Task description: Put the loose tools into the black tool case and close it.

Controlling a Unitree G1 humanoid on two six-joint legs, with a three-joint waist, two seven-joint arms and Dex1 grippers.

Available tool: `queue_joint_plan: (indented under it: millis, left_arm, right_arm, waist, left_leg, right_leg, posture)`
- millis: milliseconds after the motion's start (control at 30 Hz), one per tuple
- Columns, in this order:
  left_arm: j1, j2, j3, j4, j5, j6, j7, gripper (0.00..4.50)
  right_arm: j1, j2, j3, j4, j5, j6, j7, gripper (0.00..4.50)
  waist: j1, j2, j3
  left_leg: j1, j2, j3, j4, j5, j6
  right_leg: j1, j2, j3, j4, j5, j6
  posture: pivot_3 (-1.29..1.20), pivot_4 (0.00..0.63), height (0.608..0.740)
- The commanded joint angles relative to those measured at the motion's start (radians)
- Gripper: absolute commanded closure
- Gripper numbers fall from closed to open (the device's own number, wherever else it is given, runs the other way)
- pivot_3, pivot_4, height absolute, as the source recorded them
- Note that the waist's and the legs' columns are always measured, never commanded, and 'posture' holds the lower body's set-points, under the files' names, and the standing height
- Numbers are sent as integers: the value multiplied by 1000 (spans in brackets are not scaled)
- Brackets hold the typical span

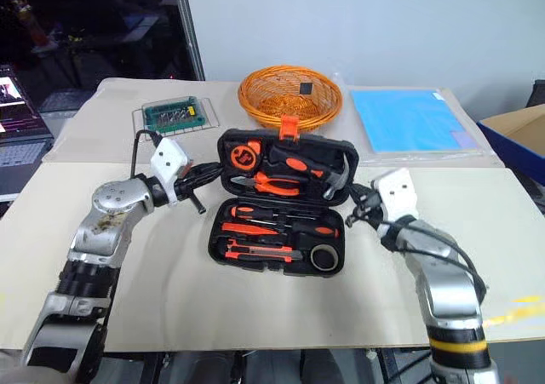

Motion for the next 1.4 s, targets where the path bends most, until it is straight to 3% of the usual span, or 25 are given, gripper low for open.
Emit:
queue_joint_plan:
  millis: [33,100,167,300,433,500,567,700,767,933,1167,1300,1400]
  left_arm:
    - [53,45,35,-99,-95,71,-87,3548]
    - [108,112,72,-145,-162,180,-143,2746]
    - [173,209,115,-175,-221,265,-222,2041]
    - [286,388,207,-183,-320,378,-373,2041]
    - [340,470,284,-271,-473,498,-478,2041]
    - [351,487,299,-319,-528,544,-501,1999]
    - [365,500,309,-376,-565,553,-524,1999]
    - [372,495,299,-472,-595,537,-529,1999]
    - [363,488,288,-531,-634,557,-516,1502]
    - [361,487,261,-622,-640,530,-499,65]
    - [362,448,203,-659,-581,479,-427,65]
    - [312,378,134,-655,-534,502,-286,65]
    - [272,329,86,-639,-495,502,-213,65]
  right_arm:
    - [42,-41,-61,-111,25,-79,44,4500]
    - [104,-89,-68,-171,34,-52,87,4500]
    - [201,-182,-84,-244,15,-31,158,3781]
    - [442,-365,-223,-372,38,42,330,3781]
    - [609,-418,-410,-484,226,178,494,3781]
    - [613,-421,-445,-506,320,227,520,4291]
    - [587,-422,-400,-540,412,277,511,4459]
    - [522,-433,-173,-548,341,267,454,4459]
    - [462,-431,-20,-502,238,264,386,4500]
    - [333,-364,120,-422,140,316,236,4500]
    - [47,-135,147,-324,110,511,-13,4500]
    - [-196,-10,201,-92,10,518,-151,4500]
    - [-302,44,248,74,-37,465,-167,4500]
  waist:
    - [-1,1,0]
    - [-3,1,0]
    - [-6,1,0]
    - [-1,1,0]
    - [8,1,0]
    - [10,0,0]
    - [11,-2,0]
    - [6,-3,0]
    - [2,-3,0]
    - [2,-3,0]
    - [-8,-4,0]
    - [-5,-4,0]
    - [-6,-4,0]
  left_leg:
    - [2,0,0,0,0,0]
    - [5,2,3,0,0,-1]
    - [6,2,3,0,0,-1]
    - [6,3,2,-2,0,-1]
    - [7,4,1,-1,0,-1]
    - [7,5,2,-1,0,-2]
    - [11,8,1,-1,-4,-8]
    - [15,13,3,-1,-5,-9]
    - [16,14,4,-1,-5,-9]
    - [15,13,8,-1,-3,-6]
    - [15,15,13,-1,-2,-5]
    - [15,16,14,-1,-2,-5]
    - [15,16,15,-1,-1,-5]
  right_leg:
    - [2,0,0,0,-1,-1]
    - [3,-1,0,1,-1,-3]
    - [3,-1,0,2,-2,-3]
    - [1,-1,-1,4,-6,-5]
    - [3,-2,-3,3,-10,-10]
    - [5,-4,-3,3,-14,-5]
    - [5,-4,-3,2,-14,-5]
    - [6,-4,-3,1,-13,-6]
    - [4,-4,-4,1,-13,-7]
    - [3,-4,-3,1,-12,-8]
    - [1,0,-2,3,-8,-11]
    - [2,2,-3,3,-7,-11]
    - [2,2,-2,3,-6,-11]
  posture:
    - [0,150,740]
    - [0,150,740]
    - [0,150,740]
    - [0,150,740]
    - [0,150,740]
    - [0,150,740]
    - [0,150,740]
    - [0,150,740]
    - [0,150,740]
    - [0,150,740]
    - [0,150,740]
    - [0,150,740]
    - [0,150,740]
